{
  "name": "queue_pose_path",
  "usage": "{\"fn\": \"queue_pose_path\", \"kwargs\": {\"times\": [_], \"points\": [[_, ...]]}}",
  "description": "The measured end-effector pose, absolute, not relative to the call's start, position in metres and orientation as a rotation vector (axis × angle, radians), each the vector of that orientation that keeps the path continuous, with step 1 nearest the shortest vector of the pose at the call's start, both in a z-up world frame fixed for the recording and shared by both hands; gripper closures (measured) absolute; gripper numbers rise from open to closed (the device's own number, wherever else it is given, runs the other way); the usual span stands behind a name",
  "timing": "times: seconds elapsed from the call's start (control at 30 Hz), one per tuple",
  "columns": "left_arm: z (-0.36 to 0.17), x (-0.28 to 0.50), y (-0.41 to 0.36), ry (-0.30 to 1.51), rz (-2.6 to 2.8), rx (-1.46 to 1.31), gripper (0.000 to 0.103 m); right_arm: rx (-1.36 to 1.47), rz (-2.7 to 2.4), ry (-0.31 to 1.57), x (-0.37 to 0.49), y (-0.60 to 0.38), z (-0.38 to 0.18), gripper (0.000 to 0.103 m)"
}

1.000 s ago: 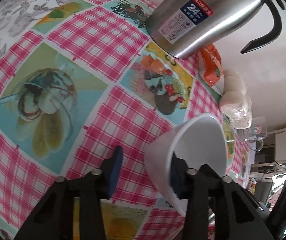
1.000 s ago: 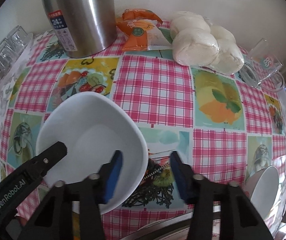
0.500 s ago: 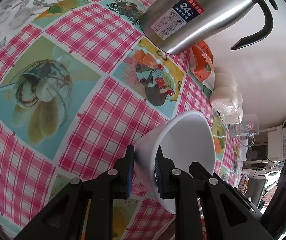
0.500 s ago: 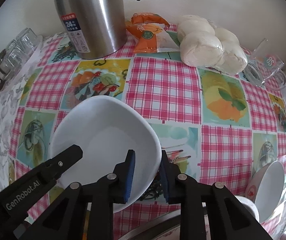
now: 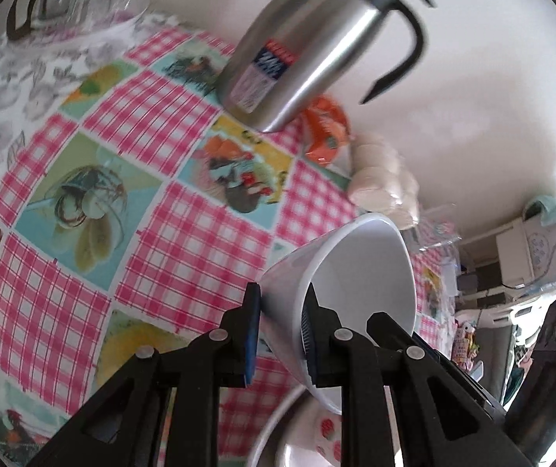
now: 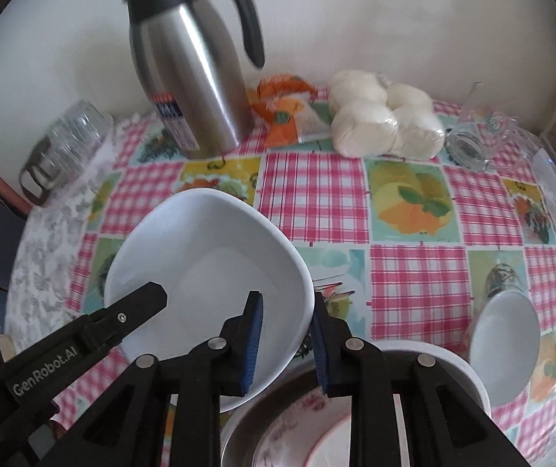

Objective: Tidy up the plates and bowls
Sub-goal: 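Lift the white square bowl with both tools over the steel basin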

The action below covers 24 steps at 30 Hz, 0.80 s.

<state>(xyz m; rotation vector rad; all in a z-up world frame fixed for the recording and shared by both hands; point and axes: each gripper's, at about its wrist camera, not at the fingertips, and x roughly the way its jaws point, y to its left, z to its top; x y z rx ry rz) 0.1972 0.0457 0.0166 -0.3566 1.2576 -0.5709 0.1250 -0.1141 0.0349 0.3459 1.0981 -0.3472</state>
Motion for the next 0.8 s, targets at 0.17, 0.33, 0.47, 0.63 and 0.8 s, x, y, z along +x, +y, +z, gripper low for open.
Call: {"fn": "queue_pose_path", "kwargs": {"times": [0.17, 0.33, 0.47, 0.63, 0.8], "points": [[0.040, 0.174, 0.039, 1.216, -0.613, -0.340, 0.082, 0.356, -0.363, 1.028, 0.097, -0.116, 0.058, 0.076], [0.060, 0.152, 0.032, 1.176, -0.641, -0.311, 0.082, 0.402, -0.362, 0.963, 0.062, -0.121, 0.074, 0.076], [0.072, 0.130, 0.020, 1.144, -0.664, -0.255, 0.082, 0.425, -0.388, 0.918, 0.037, -0.125, 0.082, 0.074], [0.074, 0.111, 0.008, 1.142, -0.681, -0.207, 0.082, 0.451, -0.404, 0.869, 0.009, -0.130, 0.090, 0.074], [0.078, 0.096, -0.002, 1.136, -0.708, -0.177, 0.082, 0.451, -0.411, 0.840, -0.013, -0.135, 0.093, 0.074]]}}
